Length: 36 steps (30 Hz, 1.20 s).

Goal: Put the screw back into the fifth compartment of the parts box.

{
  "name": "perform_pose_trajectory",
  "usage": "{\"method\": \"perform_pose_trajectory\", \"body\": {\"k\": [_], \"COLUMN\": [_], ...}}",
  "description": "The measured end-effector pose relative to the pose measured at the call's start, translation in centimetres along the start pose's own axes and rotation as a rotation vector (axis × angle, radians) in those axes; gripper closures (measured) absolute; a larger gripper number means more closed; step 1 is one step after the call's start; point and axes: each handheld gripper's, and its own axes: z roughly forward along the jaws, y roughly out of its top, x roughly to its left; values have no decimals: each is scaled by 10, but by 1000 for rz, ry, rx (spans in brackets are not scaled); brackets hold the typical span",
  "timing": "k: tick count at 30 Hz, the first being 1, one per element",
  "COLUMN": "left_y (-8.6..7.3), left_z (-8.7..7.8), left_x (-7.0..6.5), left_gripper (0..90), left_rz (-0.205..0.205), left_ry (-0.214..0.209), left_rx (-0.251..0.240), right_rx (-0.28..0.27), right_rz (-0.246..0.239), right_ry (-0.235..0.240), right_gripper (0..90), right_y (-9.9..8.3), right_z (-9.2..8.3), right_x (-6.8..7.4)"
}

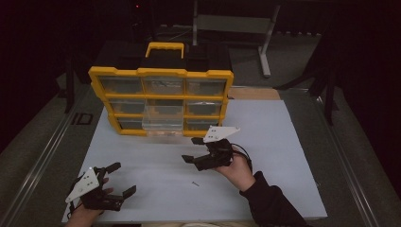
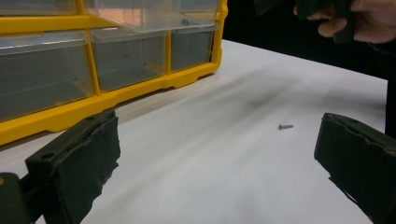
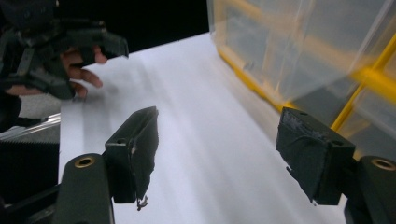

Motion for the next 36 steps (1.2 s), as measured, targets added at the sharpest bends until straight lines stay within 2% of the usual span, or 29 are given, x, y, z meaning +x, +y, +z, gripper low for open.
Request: {"method": "perform_pose_trajectory", "body": {"k": [5, 14, 22, 31, 33, 36], "left_y": [0, 0, 0, 0, 0, 0], "left_z": [0, 0, 0, 0, 0, -1], "left_x": [0, 0, 0, 0, 0, 0], "left_gripper": [11, 11, 12, 11, 11, 11], "left_rz": [0, -2, -1, -1, 1, 0], "left_ry": [0, 0, 1, 1, 0, 0], "left_rx": [0, -1, -1, 1, 0, 0], "right_rx": [22, 68, 99, 140, 152, 176], "right_rz": [27, 23, 47, 48, 60, 50], "right_ry": [10, 15, 25, 44, 60, 66], "right_gripper": [296, 310, 333, 377, 408, 439], "right_y": [-17, -39, -56, -68, -71, -74], "right_z": [3, 7, 9, 15, 19, 22], "right_x": [1, 9, 9, 12, 12, 12]}}
